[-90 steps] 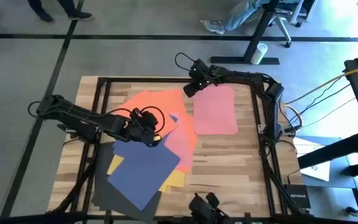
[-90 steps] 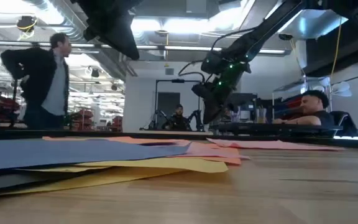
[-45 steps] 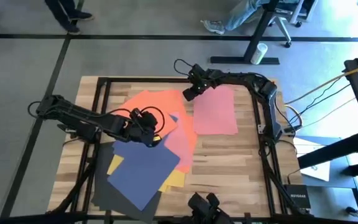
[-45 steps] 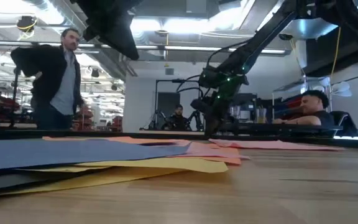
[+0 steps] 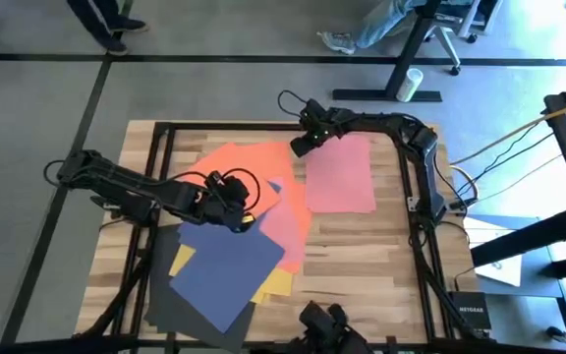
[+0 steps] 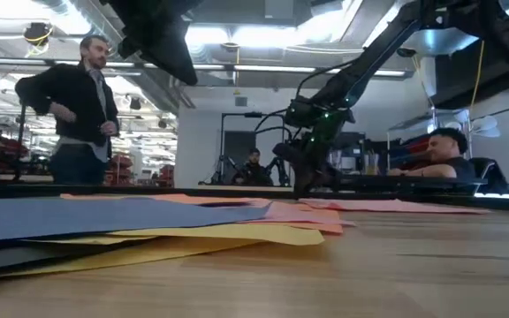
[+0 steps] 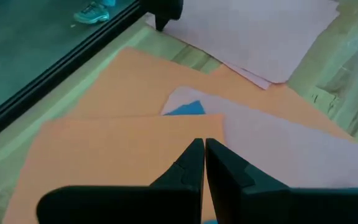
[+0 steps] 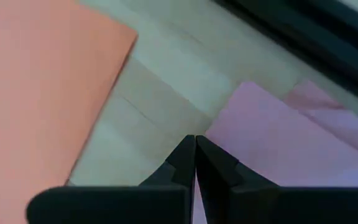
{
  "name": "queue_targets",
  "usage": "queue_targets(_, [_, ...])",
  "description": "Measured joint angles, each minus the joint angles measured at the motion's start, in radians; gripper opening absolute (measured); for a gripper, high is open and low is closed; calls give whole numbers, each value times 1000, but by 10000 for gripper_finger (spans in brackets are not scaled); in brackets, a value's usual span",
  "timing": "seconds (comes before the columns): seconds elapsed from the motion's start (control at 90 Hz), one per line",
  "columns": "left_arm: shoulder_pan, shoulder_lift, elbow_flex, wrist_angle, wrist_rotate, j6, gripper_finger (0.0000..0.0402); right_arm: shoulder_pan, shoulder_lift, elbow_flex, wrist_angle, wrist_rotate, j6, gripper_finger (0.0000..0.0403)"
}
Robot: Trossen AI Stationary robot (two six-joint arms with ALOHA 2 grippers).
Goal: Organize paper
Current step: Stack the pink paper on top of the pink paper
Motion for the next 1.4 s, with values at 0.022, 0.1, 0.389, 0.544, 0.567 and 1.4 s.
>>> queue_targets(0.022, [0, 0, 0, 0, 0, 0, 0, 0, 0, 0, 8, -15, 1, 0])
queue_targets(0.1, [0, 0, 0, 0, 0, 0, 0, 0, 1, 0, 39, -44, 6, 0])
queue_targets(0.389, [0, 0, 0, 0, 0, 0, 0, 0, 21, 5, 36, -10, 25, 0])
queue_targets(0.544, [0, 0, 0, 0, 0, 0, 0, -1, 20, 6, 21, 20, 26, 0])
queue_targets(0.567, [0, 0, 0, 1, 0, 0, 0, -1, 20, 6, 21, 24, 25, 0])
queue_targets(1.4, [0, 0, -1, -1, 0, 0, 0, -21, 20, 83, -43, 76, 2, 0])
